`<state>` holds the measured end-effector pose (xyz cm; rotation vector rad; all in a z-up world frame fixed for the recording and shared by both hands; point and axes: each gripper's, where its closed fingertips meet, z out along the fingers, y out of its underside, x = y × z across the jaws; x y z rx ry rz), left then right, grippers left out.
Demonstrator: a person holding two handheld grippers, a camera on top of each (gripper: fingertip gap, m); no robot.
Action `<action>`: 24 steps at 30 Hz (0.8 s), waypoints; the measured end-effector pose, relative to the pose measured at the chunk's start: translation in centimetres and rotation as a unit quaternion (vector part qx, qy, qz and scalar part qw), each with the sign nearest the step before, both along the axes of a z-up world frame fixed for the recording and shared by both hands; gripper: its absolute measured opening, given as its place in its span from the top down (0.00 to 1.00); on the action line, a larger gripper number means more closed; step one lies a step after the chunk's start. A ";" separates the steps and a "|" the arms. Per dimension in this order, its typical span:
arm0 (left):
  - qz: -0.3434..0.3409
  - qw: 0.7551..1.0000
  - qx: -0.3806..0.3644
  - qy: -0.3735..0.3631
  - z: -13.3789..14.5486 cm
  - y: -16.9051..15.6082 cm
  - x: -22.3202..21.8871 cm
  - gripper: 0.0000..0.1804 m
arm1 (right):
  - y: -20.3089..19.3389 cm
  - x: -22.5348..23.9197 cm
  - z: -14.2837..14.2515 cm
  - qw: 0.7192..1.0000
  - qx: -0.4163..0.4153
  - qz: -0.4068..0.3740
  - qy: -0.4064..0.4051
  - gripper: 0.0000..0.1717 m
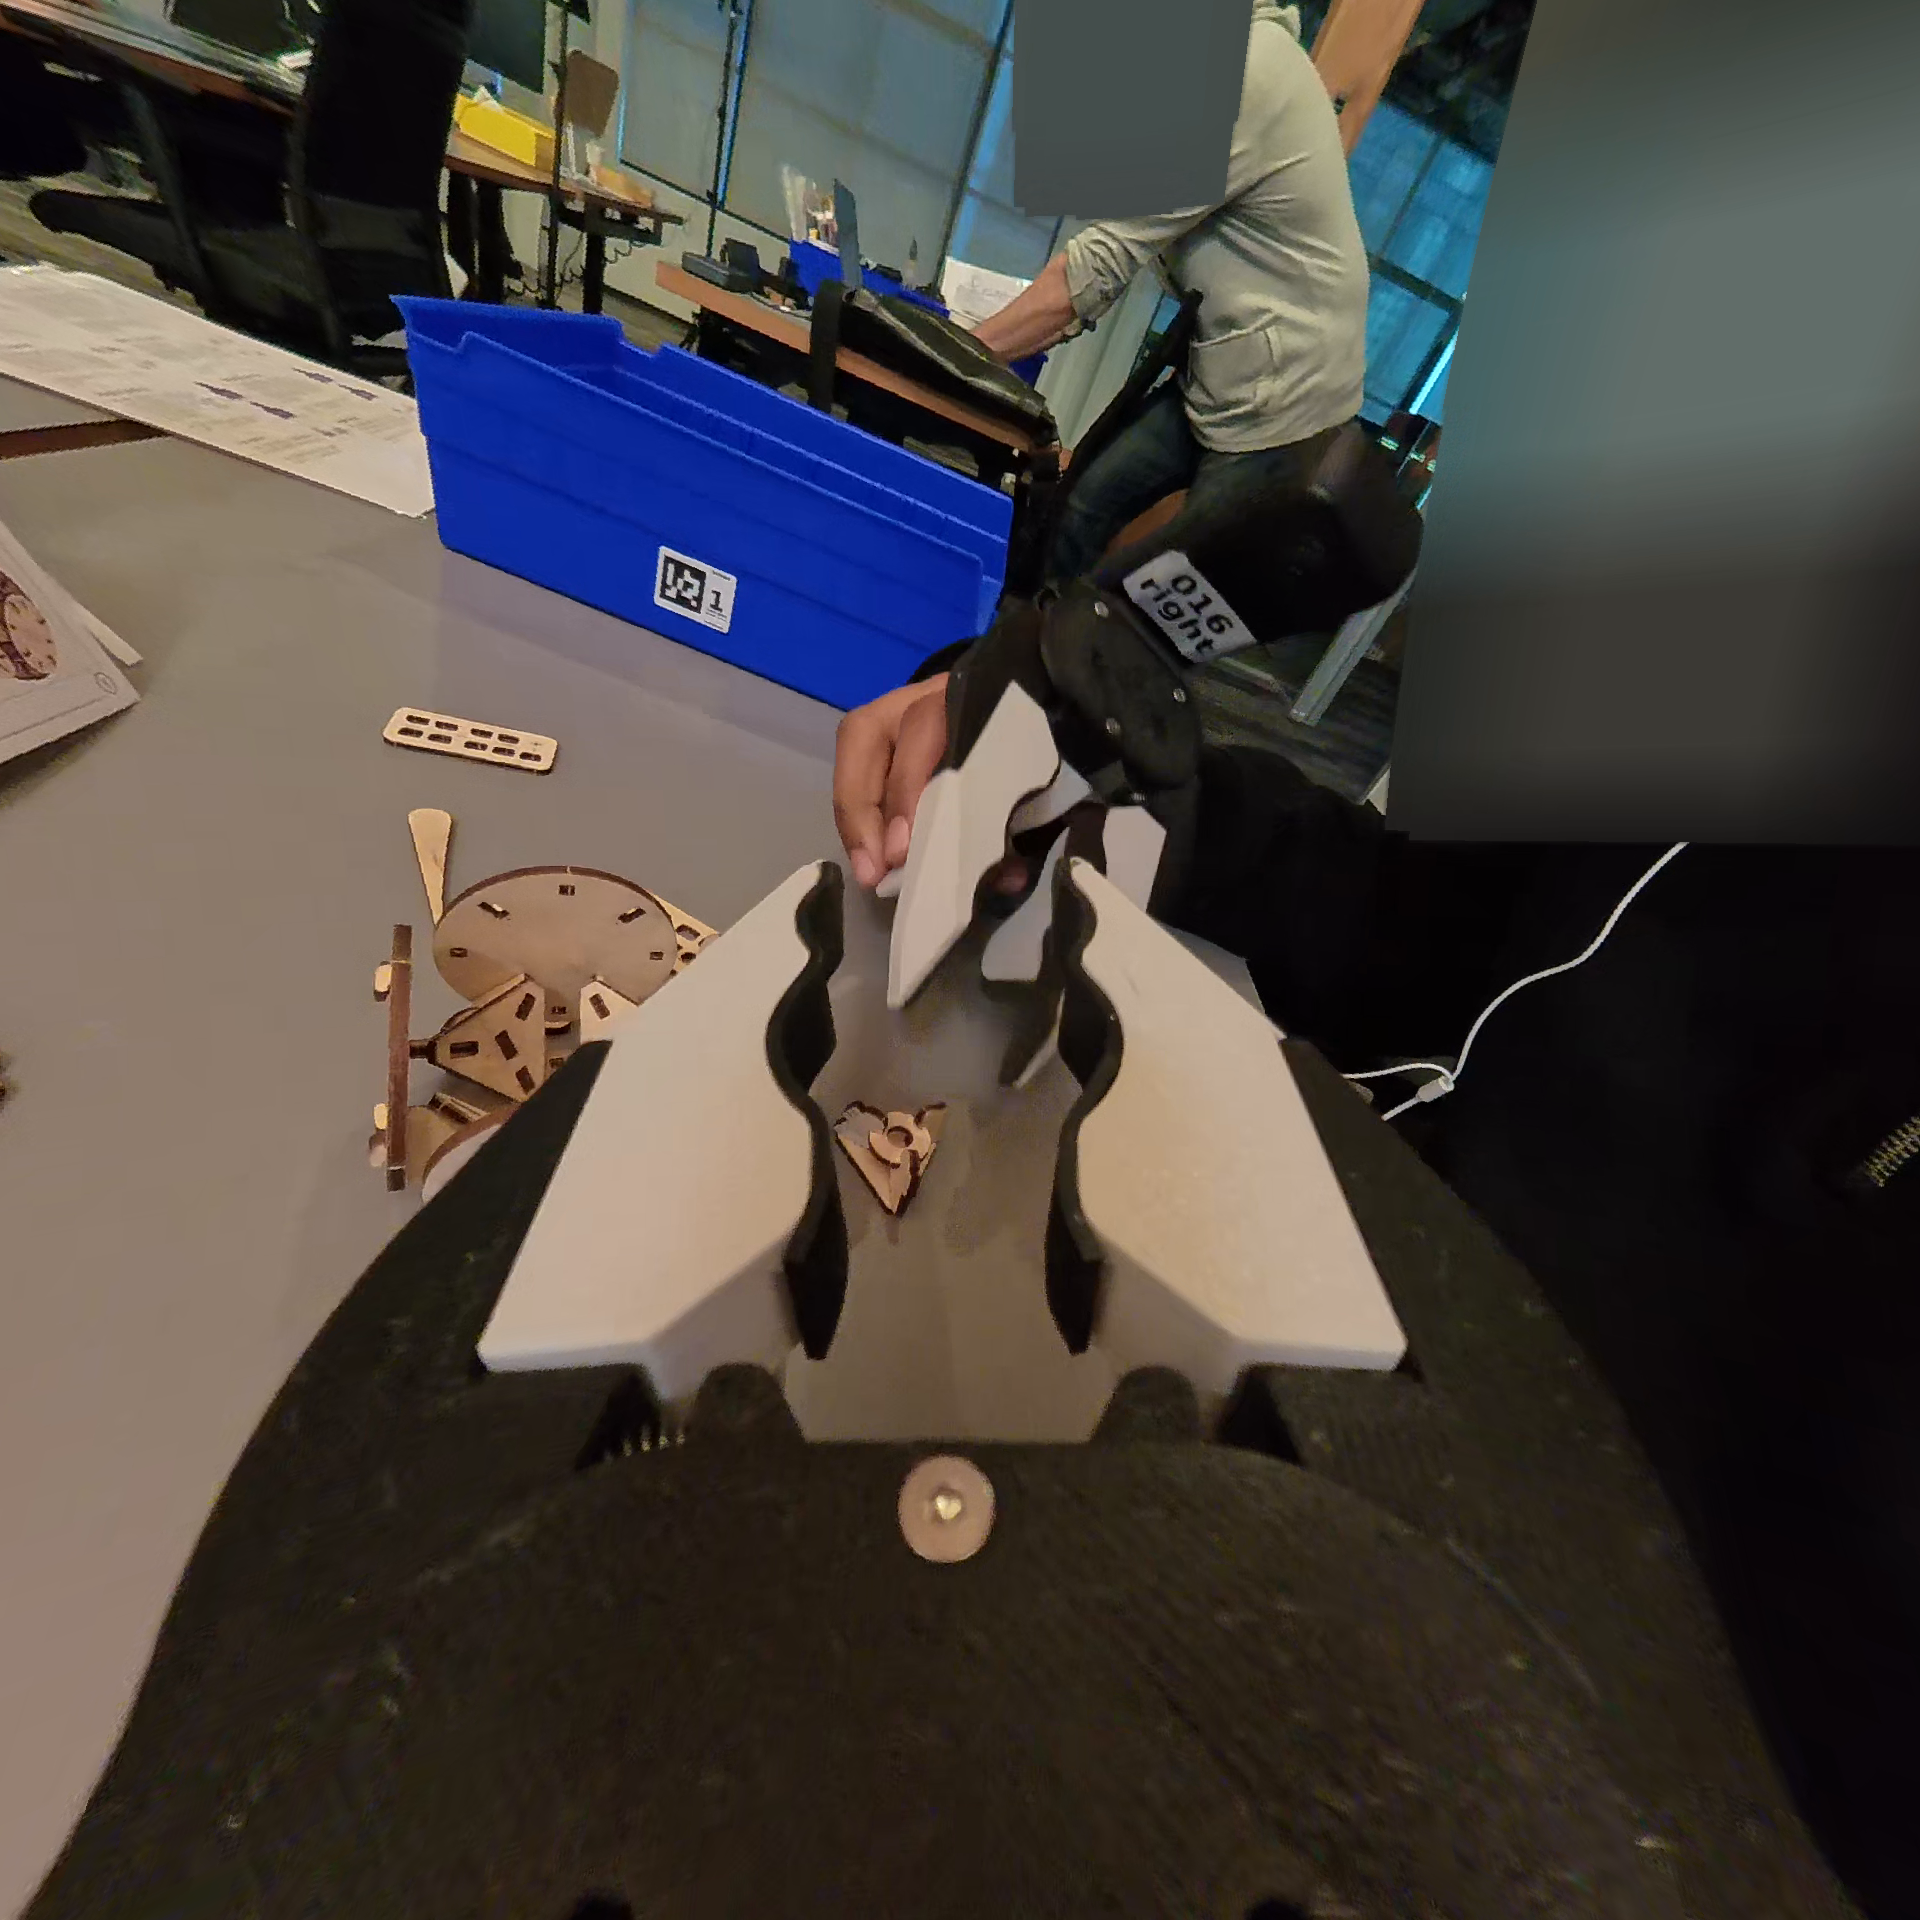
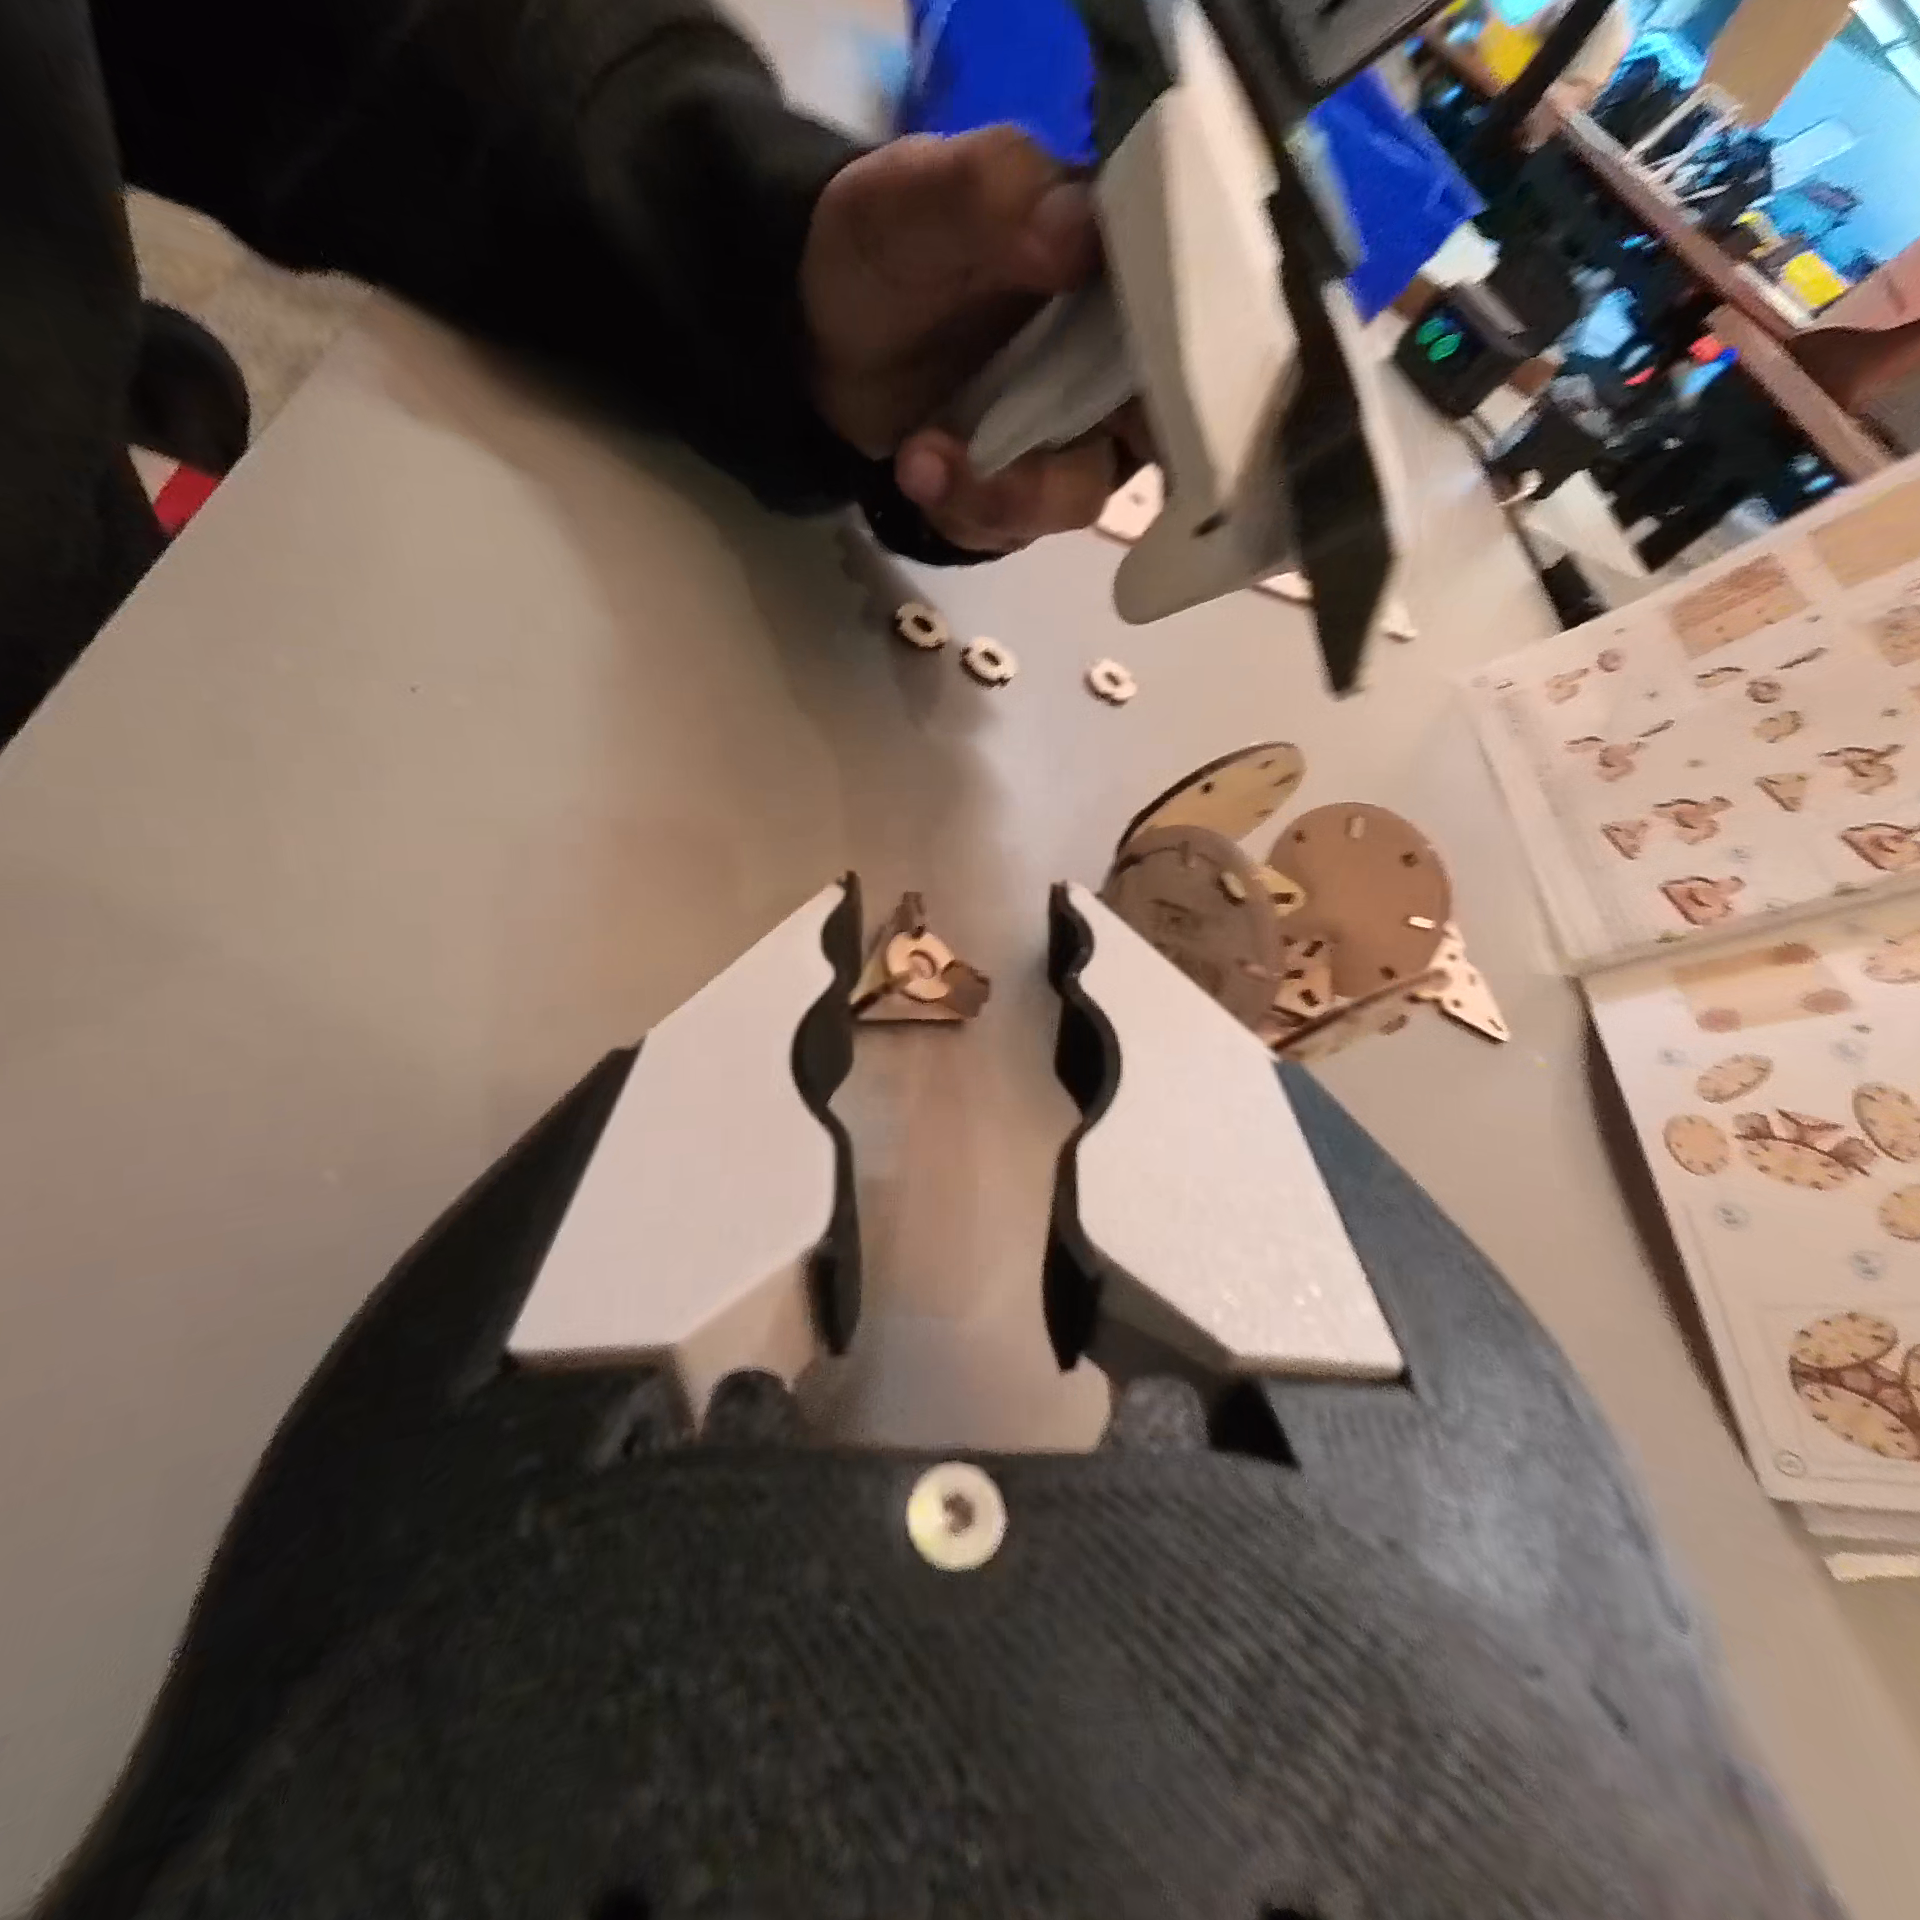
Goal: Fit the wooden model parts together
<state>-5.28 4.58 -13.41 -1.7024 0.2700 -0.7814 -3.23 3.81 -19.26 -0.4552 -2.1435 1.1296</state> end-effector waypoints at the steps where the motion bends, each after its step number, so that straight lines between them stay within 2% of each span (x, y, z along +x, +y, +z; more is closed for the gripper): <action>1: -0.001 1.000 -0.001 -0.001 0.0 0.0 0.0 0.79 | 0.4 -0.4 0.7 1.000 -0.014 -0.015 0.012 0.81; 2: -0.005 1.000 -0.003 0.000 -0.1 -0.1 0.1 0.81 | 1.1 -0.9 1.4 0.999 -0.025 -0.038 0.028 0.87; 3: -0.015 1.000 -0.004 0.002 -0.2 -0.2 0.4 0.87 | 1.9 -1.6 2.0 0.996 -0.032 -0.066 0.042 0.98; 4: -0.020 1.000 -0.004 0.005 -0.2 -0.3 0.6 0.91 | 2.6 -2.1 2.4 0.994 -0.040 -0.091 0.050 1.00; 9: -0.017 0.999 -0.010 0.039 -0.8 -0.2 0.8 0.91 | 4.3 -3.6 4.0 0.976 -0.153 -0.155 0.029 1.00; 12: -0.023 0.997 -0.016 0.072 -1.3 -0.4 1.3 0.90 | 5.2 -4.2 5.8 0.955 -0.226 -0.183 0.055 1.00; 15: -0.026 0.992 -0.029 0.124 -2.3 -0.4 2.0 0.91 | 5.9 -3.7 8.8 0.925 -0.309 -0.180 0.129 1.00; 18: -0.029 0.980 -0.051 0.189 -4.2 -0.4 2.5 0.92 | 7.1 -2.7 11.5 0.875 -0.416 -0.165 0.186 1.00; 20: -0.062 0.968 -0.092 0.226 -6.2 -1.1 3.2 0.99 | 7.2 -2.8 11.6 0.857 -0.465 -0.153 0.163 1.00; 24: -0.063 0.945 -0.145 0.286 -8.9 -1.4 3.7 0.93 | 6.6 -3.6 10.3 0.860 -0.459 -0.172 0.139 1.00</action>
